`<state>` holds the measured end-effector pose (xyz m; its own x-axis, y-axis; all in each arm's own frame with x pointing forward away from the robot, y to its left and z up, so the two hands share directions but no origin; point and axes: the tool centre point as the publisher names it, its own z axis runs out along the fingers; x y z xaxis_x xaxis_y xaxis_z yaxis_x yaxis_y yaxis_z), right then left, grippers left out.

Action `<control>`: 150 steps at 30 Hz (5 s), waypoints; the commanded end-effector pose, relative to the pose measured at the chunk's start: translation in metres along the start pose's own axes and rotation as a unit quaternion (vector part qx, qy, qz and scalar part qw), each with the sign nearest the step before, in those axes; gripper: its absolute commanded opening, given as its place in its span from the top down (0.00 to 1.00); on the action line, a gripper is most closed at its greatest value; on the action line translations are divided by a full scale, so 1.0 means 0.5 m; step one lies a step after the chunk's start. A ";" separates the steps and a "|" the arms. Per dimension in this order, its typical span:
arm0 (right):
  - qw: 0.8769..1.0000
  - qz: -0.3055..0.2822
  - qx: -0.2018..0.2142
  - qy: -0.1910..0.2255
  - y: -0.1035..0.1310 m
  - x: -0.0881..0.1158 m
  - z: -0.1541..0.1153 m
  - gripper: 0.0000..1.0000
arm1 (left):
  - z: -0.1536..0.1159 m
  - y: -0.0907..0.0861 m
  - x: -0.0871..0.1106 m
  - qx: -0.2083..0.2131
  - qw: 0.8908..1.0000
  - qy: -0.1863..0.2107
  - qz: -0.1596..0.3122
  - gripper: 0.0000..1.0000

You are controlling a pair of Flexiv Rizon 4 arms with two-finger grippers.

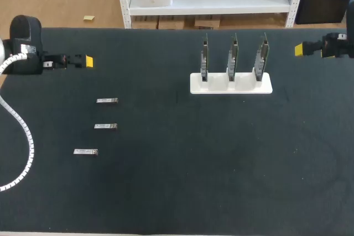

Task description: Pick up the optical module with the left hand, and insert it into the network port with the right hand.

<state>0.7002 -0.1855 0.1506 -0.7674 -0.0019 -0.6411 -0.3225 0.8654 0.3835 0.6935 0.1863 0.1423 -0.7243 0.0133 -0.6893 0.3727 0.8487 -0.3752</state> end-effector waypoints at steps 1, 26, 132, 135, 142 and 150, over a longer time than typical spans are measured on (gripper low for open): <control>1.000 0.000 0.002 -0.001 0.002 0.001 0.000 0.00 | -0.002 0.004 0.005 0.005 1.000 -0.005 0.001 0.00; 1.000 0.000 0.002 -0.001 0.002 0.001 0.000 0.00 | -0.002 0.004 0.005 0.005 1.000 -0.005 0.001 0.00; 1.000 0.000 0.002 -0.001 0.002 0.001 0.000 0.00 | 0.215 0.123 0.157 0.083 0.775 0.388 0.492 0.00; 1.000 0.000 0.002 -0.001 0.002 0.001 0.000 0.00 | 0.220 0.124 0.159 0.081 0.772 0.390 0.495 0.00; 1.000 0.000 0.002 -0.001 0.002 0.001 0.000 0.00 | 0.226 0.131 0.168 0.078 0.764 0.399 0.500 0.00; 1.000 0.000 0.002 -0.001 0.002 0.001 0.000 0.00 | 0.231 0.138 0.174 0.069 0.762 0.402 0.503 0.00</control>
<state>0.7001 -0.1855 0.1506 -0.7674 -0.0019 -0.6412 -0.3226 0.8653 0.3836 0.7216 0.1860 -0.0134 -0.1328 0.9867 -0.0938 0.9911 0.1327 -0.0075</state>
